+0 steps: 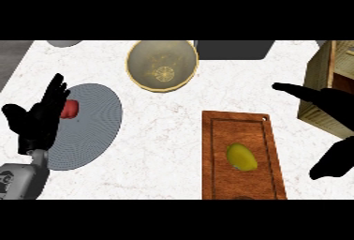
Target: Pick the lemon from the cutting board and place it in the basket
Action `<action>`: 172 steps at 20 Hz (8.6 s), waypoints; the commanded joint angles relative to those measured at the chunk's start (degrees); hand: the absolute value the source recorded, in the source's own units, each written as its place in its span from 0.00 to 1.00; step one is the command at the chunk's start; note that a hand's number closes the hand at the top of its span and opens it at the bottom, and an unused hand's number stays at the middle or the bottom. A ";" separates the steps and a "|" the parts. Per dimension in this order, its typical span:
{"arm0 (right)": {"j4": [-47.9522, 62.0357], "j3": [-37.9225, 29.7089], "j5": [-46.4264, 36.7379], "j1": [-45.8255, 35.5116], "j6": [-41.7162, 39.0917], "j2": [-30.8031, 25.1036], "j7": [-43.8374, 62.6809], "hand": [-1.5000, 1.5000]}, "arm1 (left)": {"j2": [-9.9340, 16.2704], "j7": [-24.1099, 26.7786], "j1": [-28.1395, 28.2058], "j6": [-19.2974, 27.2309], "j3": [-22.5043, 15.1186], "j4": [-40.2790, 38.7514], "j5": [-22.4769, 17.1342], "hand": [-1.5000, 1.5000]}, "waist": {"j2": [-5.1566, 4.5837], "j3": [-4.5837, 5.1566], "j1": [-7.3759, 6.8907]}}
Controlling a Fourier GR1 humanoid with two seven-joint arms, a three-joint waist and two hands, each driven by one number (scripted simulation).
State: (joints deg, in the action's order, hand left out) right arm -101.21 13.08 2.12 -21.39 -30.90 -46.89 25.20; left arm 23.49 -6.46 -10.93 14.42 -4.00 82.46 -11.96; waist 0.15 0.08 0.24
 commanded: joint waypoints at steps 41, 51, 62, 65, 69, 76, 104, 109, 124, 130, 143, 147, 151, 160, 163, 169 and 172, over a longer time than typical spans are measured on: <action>11.92 -2.30 -37.50 17.46 10.23 30.83 -27.41 0.00 | -8.87 0.94 -1.26 -9.15 9.42 -2.61 10.26 0.50 | -0.17 -0.08 -0.17; 20.47 -5.95 -42.80 13.42 11.65 31.38 -32.46 0.00 | -10.95 -3.59 0.67 -8.00 9.02 4.14 13.53 0.50 | -0.14 -0.09 -0.31; 21.44 -3.55 -47.97 16.56 14.74 34.97 -33.96 0.00 | -9.71 -8.38 -0.28 -10.56 11.97 7.70 12.42 0.50 | -0.12 -0.09 -0.28; 26.07 -5.12 -48.79 11.42 13.56 35.93 -33.41 0.00 | -11.58 -1.95 0.12 -10.05 12.66 1.63 13.19 0.50 | -0.15 -0.08 -0.31; 29.20 -3.10 -50.30 12.96 12.90 34.41 -37.24 0.00 | -11.61 -3.99 1.18 -9.95 11.22 5.17 14.42 0.50 | -0.15 -0.09 -0.42; 31.74 0.42 -52.06 11.97 11.26 35.01 -40.56 1.00 | -11.23 -4.83 -1.21 -10.53 12.44 4.37 12.97 0.50 | -0.16 -0.11 -0.58; -11.78 -2.17 -25.47 35.68 27.15 46.86 -26.67 1.00 | -11.19 -2.53 2.72 -11.26 13.16 4.64 13.34 0.50 | 0.33 -0.03 0.73; -28.98 -3.98 -29.86 30.57 24.55 46.87 -8.04 1.00 | -10.99 -1.59 -0.97 -11.58 13.14 0.14 13.82 0.50 | -0.04 0.04 0.50; -19.47 -27.26 -24.05 -7.89 23.28 37.21 21.07 1.00 | -12.35 -4.08 -1.18 -11.09 12.24 3.11 13.90 0.50 | -0.18 -0.06 -0.63; -10.55 -28.62 -26.11 -15.64 24.23 31.39 21.77 1.00 | -13.23 -1.07 3.00 -11.12 12.15 3.81 14.35 0.50 | -0.13 -0.06 -0.64; 20.99 -29.40 -30.60 -21.68 26.10 22.53 5.39 1.00 | -13.74 0.64 -1.20 -10.64 11.82 -1.58 15.72 0.50 | -0.35 -0.06 -0.63; 31.46 -31.39 -31.13 -22.58 27.79 19.84 -1.17 1.00 | -11.51 -4.39 -2.77 -12.13 13.64 3.35 13.13 0.50 | -0.42 -0.11 -1.22; 37.45 -32.11 -30.94 -23.38 29.21 18.53 -4.57 1.00 | -13.71 -7.13 0.52 -10.24 10.71 8.01 15.52 0.50 | -0.26 -0.11 -1.02; 50.13 -37.30 -24.49 -27.11 25.62 12.30 -12.45 1.00 | -13.89 -5.53 0.70 -11.31 11.21 6.24 14.69 0.50 | -0.25 -0.10 -0.97; 43.03 -24.04 -39.98 -21.44 24.84 4.96 -19.71 1.00 | -13.07 -3.93 -0.52 -11.36 11.93 3.74 15.01 0.50 | -0.87 0.28 -0.99; 46.03 -19.17 -49.66 -22.89 35.71 2.76 -28.51 1.00 | -12.40 -3.90 -1.58 -12.72 12.25 3.86 13.93 0.50 | -0.78 -0.10 -2.14; 53.09 -19.23 -51.63 -27.13 39.18 3.79 -31.40 1.00 | -14.11 -1.16 -1.90 -10.91 11.72 1.09 15.37 0.50 | -0.68 -0.09 -1.74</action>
State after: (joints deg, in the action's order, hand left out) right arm -53.44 -8.28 -44.70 -44.92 3.64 -43.20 -3.10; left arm 10.39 -9.50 -12.26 2.99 8.21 85.32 2.88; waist -0.56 0.00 -1.41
